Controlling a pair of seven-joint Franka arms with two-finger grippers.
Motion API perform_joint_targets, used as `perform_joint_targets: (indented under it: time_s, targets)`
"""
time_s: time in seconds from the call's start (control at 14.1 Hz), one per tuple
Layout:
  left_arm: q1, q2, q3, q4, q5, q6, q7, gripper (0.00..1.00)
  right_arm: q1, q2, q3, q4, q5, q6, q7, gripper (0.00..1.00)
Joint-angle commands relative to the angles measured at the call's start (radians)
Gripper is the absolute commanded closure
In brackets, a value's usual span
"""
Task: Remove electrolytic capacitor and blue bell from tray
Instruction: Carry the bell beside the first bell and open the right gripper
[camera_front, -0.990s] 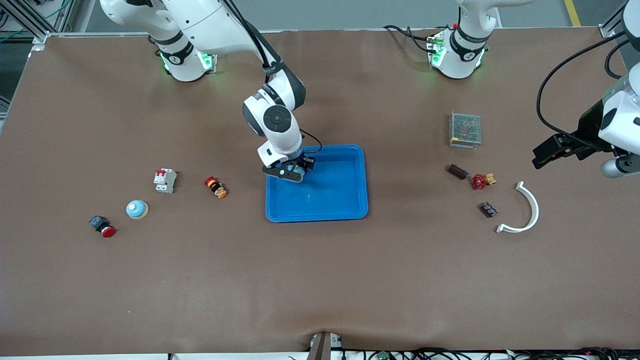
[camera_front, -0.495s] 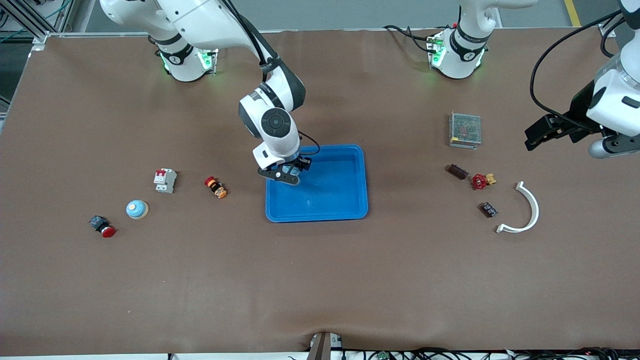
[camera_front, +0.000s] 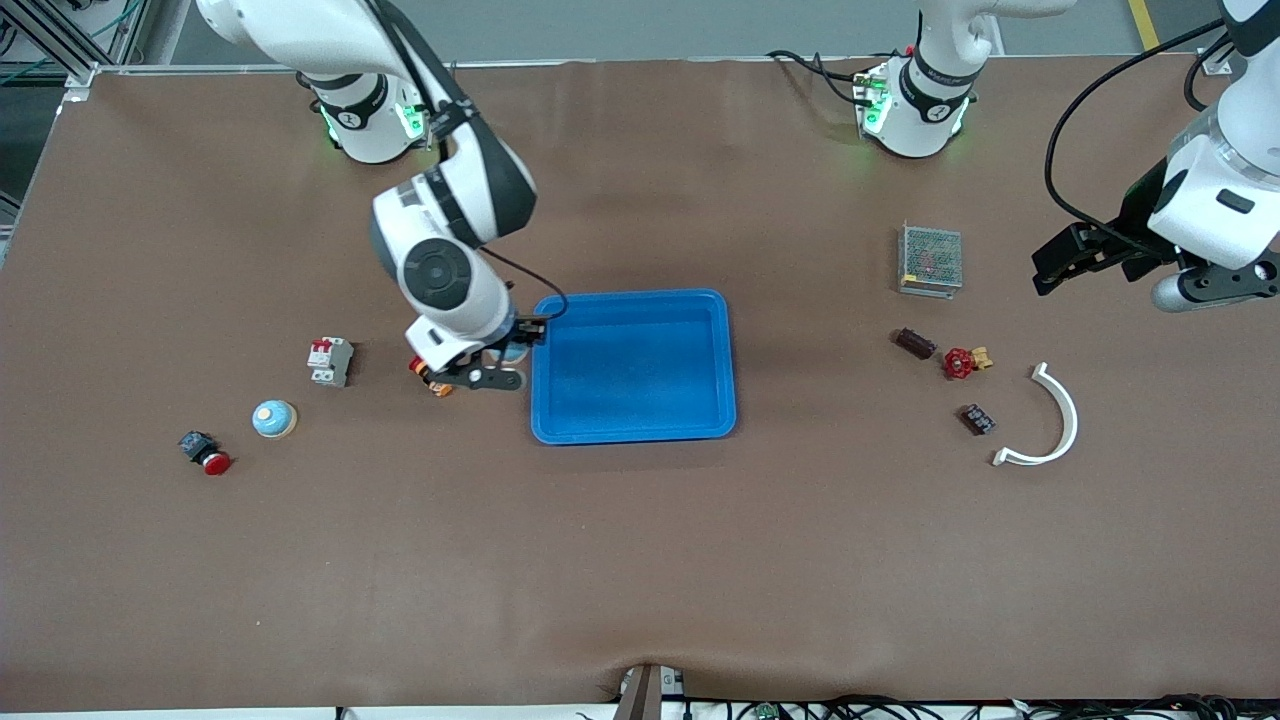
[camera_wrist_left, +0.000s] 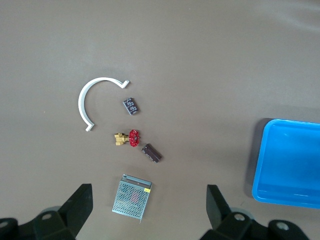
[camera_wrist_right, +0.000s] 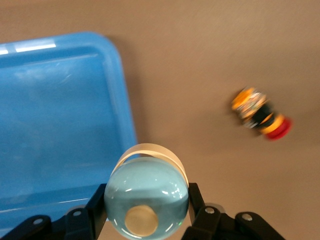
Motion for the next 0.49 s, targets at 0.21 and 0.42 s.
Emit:
perform_joint_targets:
  time_s: [0.21, 0.42]
  targets:
    - [0.007, -0.022, 0.004, -0.016, -0.003, -0.001, 0.033, 0.00, -0.164, -0.034, 0.017, -0.057, -0.096, 0.019, -0.312, 0.52]
    - [0.007, -0.042, 0.005, -0.022, -0.002, -0.001, 0.048, 0.00, -0.268, -0.028, 0.017, -0.125, -0.097, 0.131, -0.511, 0.53]
